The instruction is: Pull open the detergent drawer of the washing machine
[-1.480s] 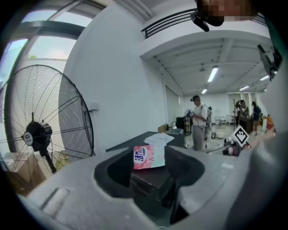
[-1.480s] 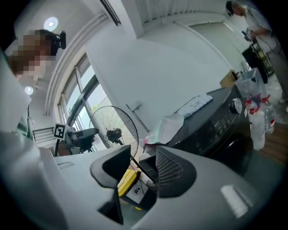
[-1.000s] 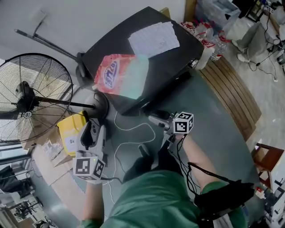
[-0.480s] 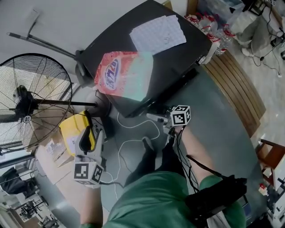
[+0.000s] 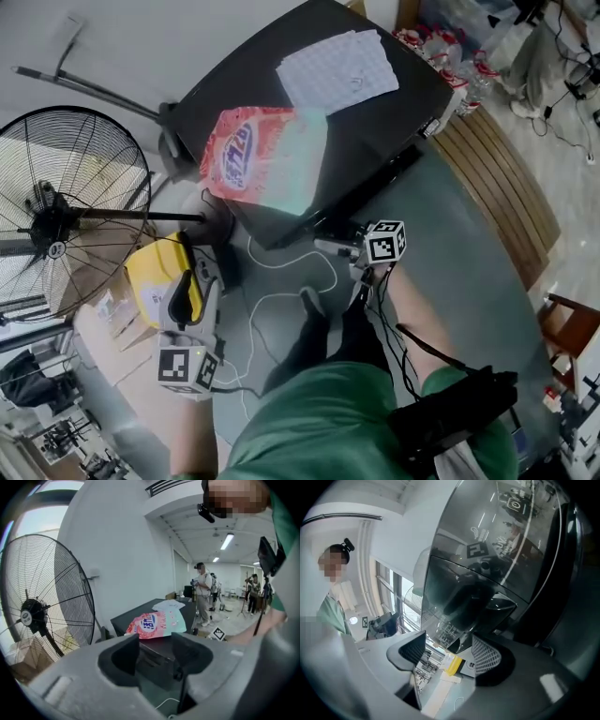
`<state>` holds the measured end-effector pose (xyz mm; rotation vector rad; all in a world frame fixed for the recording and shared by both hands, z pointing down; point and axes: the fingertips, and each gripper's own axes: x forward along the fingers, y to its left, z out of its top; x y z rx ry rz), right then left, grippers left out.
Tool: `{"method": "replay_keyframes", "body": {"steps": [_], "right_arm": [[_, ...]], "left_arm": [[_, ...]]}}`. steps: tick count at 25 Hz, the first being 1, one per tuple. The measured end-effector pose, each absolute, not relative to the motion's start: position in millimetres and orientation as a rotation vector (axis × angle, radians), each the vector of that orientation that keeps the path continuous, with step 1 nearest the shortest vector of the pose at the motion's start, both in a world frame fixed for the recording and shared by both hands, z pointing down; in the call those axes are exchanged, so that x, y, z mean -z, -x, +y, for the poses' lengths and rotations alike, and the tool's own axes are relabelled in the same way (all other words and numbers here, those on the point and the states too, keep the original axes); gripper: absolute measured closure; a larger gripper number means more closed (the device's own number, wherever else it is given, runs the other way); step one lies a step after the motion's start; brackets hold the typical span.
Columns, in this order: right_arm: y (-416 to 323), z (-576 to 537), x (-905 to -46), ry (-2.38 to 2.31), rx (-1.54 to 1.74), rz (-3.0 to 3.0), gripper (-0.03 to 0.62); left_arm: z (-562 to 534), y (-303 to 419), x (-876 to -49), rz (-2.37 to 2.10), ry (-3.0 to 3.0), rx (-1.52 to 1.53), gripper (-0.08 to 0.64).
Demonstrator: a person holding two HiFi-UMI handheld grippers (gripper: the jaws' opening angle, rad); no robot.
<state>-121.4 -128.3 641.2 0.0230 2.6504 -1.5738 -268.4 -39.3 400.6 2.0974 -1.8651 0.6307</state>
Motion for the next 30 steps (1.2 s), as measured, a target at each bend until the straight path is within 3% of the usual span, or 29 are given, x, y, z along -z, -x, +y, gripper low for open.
{"method": "replay_keyframes", "body": {"steps": [15, 30], "right_arm": [[136, -145, -632, -0.18, 1.577, 2.475, 0.281], [131, -156, -628, -0.042, 1.604, 2.225, 0.337]], "left_arm": [[-15, 273, -417, -1.846, -2.055, -0.682, 0.344], [4, 251, -434, -1.769, -2.093, -0.784, 0.345]]}}
